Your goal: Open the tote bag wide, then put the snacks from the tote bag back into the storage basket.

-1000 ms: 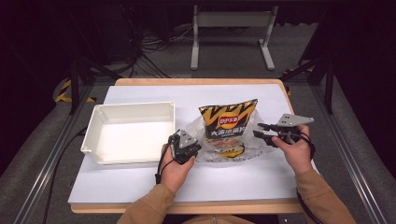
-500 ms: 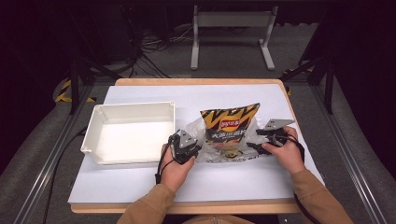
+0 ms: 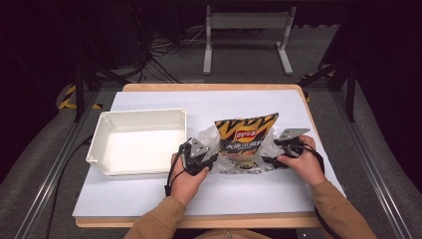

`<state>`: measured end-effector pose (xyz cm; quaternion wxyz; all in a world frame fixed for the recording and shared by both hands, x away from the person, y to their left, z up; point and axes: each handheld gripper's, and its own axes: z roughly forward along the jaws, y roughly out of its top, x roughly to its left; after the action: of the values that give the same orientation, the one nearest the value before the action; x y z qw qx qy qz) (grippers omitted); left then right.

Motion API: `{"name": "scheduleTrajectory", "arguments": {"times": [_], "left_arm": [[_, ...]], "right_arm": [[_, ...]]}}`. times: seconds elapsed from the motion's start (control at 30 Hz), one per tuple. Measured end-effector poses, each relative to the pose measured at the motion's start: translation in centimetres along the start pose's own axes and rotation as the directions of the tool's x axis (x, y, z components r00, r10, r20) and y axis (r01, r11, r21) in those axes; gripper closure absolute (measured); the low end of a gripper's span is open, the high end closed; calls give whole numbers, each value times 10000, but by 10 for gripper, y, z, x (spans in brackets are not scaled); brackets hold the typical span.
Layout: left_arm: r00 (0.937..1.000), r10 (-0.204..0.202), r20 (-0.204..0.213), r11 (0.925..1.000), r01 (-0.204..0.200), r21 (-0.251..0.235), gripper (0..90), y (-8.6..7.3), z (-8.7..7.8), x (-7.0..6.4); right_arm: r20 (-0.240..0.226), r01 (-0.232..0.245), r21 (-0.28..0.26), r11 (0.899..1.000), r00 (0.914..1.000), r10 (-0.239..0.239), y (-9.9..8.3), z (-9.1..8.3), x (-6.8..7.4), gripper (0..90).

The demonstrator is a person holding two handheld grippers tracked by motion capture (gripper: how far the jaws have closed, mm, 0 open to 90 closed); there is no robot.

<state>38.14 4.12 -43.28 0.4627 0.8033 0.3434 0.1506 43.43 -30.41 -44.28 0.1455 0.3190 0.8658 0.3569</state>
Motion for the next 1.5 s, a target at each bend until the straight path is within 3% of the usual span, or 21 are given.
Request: {"name": "scheduleTrajectory", "arguments": {"times": [0.13,0.27,0.37,0.53,0.73,0.93,1.03,1.13,1.4,1.5], "left_arm": [[9995,-176,274,9995,183,-257,391,4,-4,-4],[9996,-255,136,9989,260,-388,244,8,-10,-5],[9992,-400,96,9976,405,-556,176,12,-19,-5],[9991,-376,218,9952,394,-897,138,21,-35,-5],[9990,-318,323,9878,363,-1512,147,32,-57,-3],[9992,-313,239,9793,355,-1992,163,38,-66,2],[9995,-304,122,9705,325,-2390,163,45,-77,9],[9995,-121,307,9638,198,-2658,176,54,-85,13],[9950,418,911,9573,-138,-2888,322,70,-89,25],[9925,409,1154,9524,-39,-3047,447,76,-92,32]], "right_arm": [[-40,-112,-261,9996,9999,111,3,-11,-2,122],[51,-110,-495,9987,9999,113,5,-22,-4,120],[115,-100,-634,9979,9999,108,6,-30,-5,120],[208,-102,-810,9967,9997,119,8,-41,-7,121],[310,-73,-1089,9940,9995,107,10,-54,-8,123],[387,-15,-1308,9914,9992,66,11,-62,-7,126],[385,17,-1395,9902,9993,37,12,-64,-7,128],[374,29,-1484,9889,9993,26,13,-66,-7,130],[406,151,-1675,9858,9991,-84,15,-69,-6,137],[386,163,-1758,9843,9992,-97,16,-70,-6,140]]}}
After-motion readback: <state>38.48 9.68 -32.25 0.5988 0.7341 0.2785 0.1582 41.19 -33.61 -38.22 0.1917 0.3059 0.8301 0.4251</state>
